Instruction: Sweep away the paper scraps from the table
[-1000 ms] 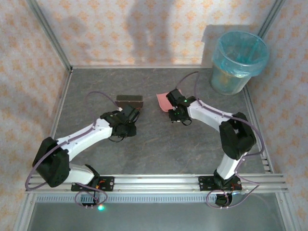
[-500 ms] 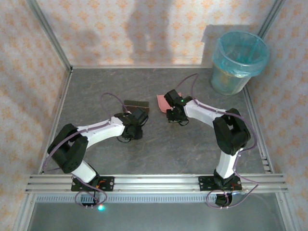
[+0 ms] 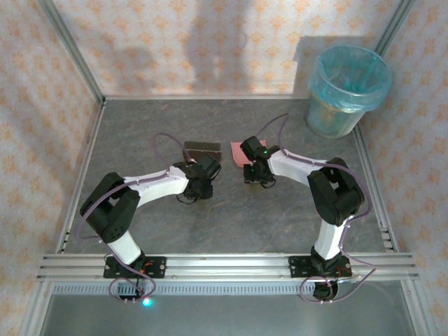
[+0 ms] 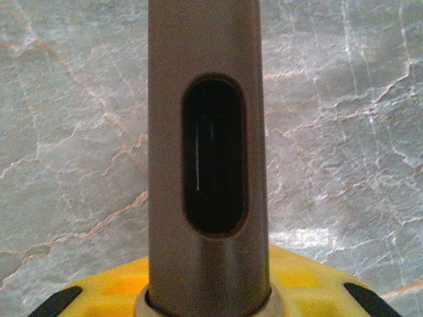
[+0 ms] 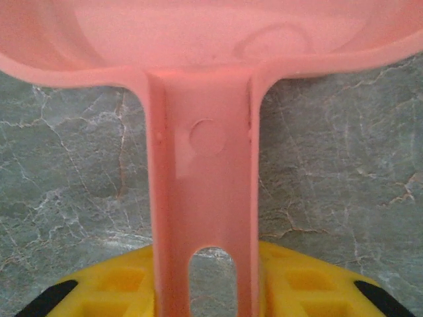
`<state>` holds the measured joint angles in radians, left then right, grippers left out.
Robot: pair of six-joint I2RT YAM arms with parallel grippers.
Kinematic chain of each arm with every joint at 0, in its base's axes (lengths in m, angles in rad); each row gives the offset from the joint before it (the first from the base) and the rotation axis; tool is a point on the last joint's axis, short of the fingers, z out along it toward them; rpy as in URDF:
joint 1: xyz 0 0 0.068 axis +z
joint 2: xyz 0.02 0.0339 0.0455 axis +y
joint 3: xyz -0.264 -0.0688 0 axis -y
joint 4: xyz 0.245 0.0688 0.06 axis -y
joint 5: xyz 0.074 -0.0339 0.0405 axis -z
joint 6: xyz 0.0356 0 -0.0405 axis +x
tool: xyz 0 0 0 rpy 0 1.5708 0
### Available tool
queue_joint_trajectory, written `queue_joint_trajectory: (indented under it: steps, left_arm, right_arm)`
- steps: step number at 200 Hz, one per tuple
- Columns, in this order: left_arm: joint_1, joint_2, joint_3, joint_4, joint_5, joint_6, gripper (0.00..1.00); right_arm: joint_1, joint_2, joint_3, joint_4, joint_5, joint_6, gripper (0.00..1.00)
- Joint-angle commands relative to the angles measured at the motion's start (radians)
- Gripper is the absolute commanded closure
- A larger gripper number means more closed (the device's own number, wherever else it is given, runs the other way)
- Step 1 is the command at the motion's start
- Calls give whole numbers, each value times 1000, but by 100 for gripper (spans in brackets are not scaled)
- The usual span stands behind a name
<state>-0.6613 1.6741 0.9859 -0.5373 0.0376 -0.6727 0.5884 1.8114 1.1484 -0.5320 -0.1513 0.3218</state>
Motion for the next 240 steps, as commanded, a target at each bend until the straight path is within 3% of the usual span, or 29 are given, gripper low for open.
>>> queue_joint_trajectory:
  steps: [1, 95, 126, 150, 168, 198, 216, 240]
  left_arm:
    - [-12, 17, 19, 0, -16, -8, 80]
    - [-12, -46, 62, -67, -55, 13, 30]
    - [-14, -129, 94, -114, -90, 23, 13]
    - [-17, -225, 104, -134, -150, 29, 8]
    - [-17, -304, 109, -149, -235, 15, 7]
    - [-17, -437, 110, -172, -417, -34, 6]
    - [-17, -509, 106, -195, -578, -87, 5]
    - [0, -575, 120, -317, -874, -244, 0]
  right_arm:
    - [8, -22, -18, 21, -8, 4, 64]
    - [9, -172, -91, 45, 39, 3, 37]
    - [9, -339, -183, 102, 116, 22, 26]
    - [-4, -537, -321, 205, 244, 57, 13]
    - [-29, -704, -444, 287, 354, 82, 0]
    - [-144, -934, -604, 338, 448, 132, 0]
    - [-241, -1020, -654, 326, 468, 172, 0]
    - [-346, -1068, -691, 328, 523, 274, 0]
